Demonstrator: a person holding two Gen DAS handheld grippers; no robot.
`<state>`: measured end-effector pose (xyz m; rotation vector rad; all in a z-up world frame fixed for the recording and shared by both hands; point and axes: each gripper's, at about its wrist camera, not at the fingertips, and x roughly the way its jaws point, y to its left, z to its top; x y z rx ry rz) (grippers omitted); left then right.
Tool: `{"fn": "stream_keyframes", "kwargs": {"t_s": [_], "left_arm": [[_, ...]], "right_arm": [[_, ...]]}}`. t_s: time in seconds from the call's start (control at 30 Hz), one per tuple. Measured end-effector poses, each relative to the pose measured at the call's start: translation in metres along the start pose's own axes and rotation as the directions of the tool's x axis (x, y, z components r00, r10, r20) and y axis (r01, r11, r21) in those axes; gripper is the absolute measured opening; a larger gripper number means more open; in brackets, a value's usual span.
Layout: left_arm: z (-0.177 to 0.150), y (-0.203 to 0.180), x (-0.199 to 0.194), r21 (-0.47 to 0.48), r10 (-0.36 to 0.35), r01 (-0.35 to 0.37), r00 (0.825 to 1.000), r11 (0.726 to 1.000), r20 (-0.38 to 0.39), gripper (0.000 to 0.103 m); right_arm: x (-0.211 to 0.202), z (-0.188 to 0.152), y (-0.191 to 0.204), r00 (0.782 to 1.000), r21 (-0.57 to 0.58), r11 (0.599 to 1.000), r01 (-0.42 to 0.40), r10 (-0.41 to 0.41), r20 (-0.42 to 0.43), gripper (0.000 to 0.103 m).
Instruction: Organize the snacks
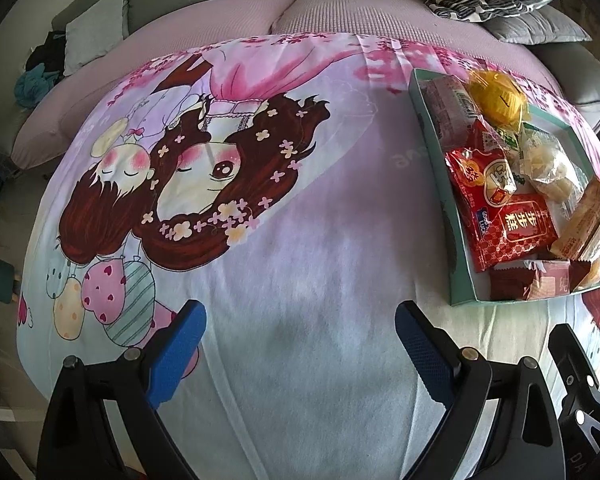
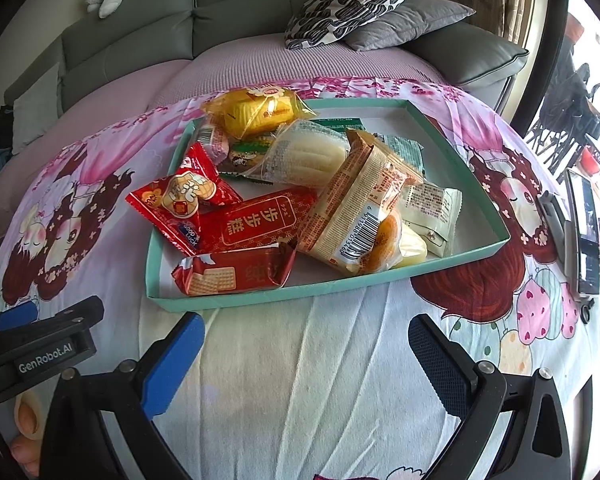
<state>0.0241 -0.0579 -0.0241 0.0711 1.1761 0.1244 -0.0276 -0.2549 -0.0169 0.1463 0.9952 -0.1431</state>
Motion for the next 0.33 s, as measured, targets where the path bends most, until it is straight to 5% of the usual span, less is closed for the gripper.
{"fn": "stream_keyframes", "kwargs": {"t_s": [0.33], "left_arm": [[0.0005,0.0003,-0.0010,-0.016,0.002,-0.002,1.000,1.000,0.004,0.096]], "right_arm": [[-0.0002,0.0005,-0.0024,1.000,0.010,1.000,0.001,-0.001,-0.003,0.103]]}}
